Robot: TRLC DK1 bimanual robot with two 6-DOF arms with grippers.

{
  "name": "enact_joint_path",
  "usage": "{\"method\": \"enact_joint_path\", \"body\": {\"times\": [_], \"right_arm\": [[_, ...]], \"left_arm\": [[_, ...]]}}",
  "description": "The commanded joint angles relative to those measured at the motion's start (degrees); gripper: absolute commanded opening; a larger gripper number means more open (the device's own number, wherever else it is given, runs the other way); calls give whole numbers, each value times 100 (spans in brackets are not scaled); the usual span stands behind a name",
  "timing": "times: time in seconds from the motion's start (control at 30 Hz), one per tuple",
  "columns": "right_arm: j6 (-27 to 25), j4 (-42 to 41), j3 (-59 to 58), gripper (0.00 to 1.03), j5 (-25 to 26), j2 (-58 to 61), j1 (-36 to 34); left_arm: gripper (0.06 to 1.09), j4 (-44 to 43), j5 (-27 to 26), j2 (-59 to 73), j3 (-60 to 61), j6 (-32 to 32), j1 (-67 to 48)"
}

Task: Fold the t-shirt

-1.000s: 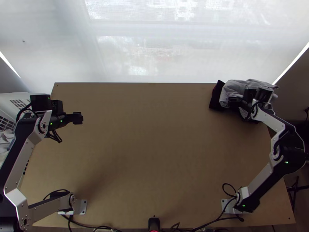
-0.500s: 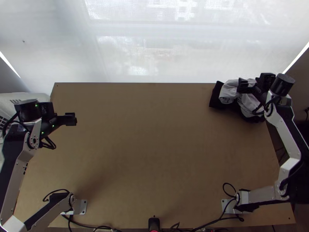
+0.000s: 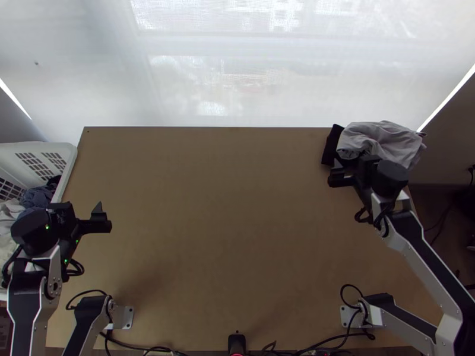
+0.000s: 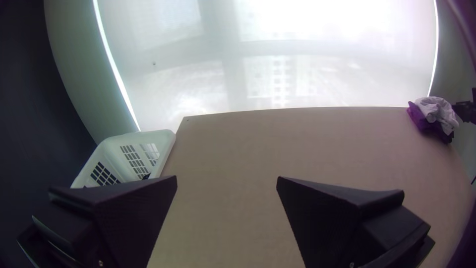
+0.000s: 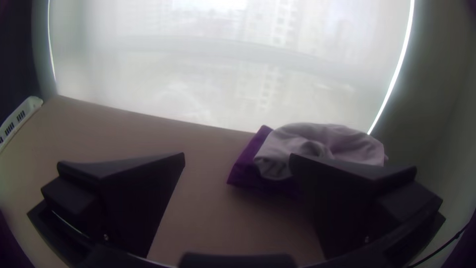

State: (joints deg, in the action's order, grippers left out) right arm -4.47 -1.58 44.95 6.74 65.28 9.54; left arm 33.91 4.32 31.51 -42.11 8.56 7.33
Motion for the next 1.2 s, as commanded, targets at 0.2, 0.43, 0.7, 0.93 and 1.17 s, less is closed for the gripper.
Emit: {"method": "enact_joint_path", "body": {"times": [0.2,0.43,0.7,0.93,1.17], "right_arm": [[500,-1371,-3449,98,1224,-2546,1173],[711,624,-3888,98,1303,-4937,944],[1106,1363,-3941,98,1312,-6475,909],[1809,1617,-3959,98,1321,-6536,426],[1818,1617,-3959,98,1321,-6528,48]], "left_arm": [[104,54,140,-2096,1240,-829,383],[104,-209,34,-3177,2084,-741,462],[104,-183,-212,-3168,2462,-1427,427],[104,-227,-203,-3159,2761,-1348,515],[104,-227,-203,-3159,2761,-1339,559]]}}
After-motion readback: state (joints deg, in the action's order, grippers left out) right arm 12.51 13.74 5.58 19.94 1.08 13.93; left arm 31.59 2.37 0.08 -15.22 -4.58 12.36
